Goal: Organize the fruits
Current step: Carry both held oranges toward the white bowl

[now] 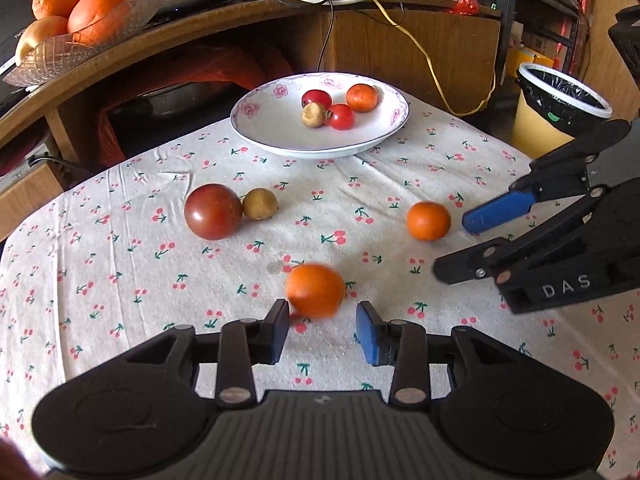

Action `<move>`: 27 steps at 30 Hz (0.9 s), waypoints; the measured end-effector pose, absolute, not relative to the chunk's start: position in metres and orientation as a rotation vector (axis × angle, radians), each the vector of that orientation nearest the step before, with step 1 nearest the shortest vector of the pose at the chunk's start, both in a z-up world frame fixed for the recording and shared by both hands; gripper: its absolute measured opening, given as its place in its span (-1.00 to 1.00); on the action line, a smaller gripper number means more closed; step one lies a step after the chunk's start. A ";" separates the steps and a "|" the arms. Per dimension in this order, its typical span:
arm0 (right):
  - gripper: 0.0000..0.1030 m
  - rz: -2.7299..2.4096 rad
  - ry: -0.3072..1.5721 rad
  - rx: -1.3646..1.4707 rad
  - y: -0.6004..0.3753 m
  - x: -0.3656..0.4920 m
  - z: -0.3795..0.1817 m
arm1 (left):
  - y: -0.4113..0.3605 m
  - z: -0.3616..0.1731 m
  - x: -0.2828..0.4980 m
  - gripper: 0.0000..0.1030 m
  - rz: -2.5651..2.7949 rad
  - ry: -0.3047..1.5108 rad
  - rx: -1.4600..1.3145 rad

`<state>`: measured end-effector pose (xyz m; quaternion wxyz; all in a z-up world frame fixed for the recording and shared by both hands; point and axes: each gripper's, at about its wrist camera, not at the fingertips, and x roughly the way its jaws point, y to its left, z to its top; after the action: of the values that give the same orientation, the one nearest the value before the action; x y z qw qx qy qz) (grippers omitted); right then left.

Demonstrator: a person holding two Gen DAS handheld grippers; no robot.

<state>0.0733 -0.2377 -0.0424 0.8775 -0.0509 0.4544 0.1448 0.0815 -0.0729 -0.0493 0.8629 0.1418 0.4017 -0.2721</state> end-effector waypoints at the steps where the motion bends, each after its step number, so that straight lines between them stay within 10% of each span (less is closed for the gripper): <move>1: -0.01 0.305 0.934 -0.104 -0.237 0.074 -0.042 | -0.073 -0.050 0.083 -0.06 -0.572 0.843 0.291; 6: -0.02 0.317 0.905 -0.105 -0.235 0.082 -0.042 | -0.077 -0.051 0.091 -0.03 -0.573 0.829 0.284; 13: -0.51 0.311 0.917 -0.119 -0.235 0.087 -0.047 | -0.076 -0.050 0.092 -0.20 -0.583 0.831 0.275; 27: -0.57 0.309 0.867 -0.020 -0.244 0.099 -0.024 | -0.081 -0.024 0.114 -0.20 -0.563 0.793 0.199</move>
<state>0.0988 -0.2442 -0.0240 0.8959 -0.0096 0.4185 0.1491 0.1136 -0.0811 -0.0244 0.8793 0.0954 0.3804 -0.2701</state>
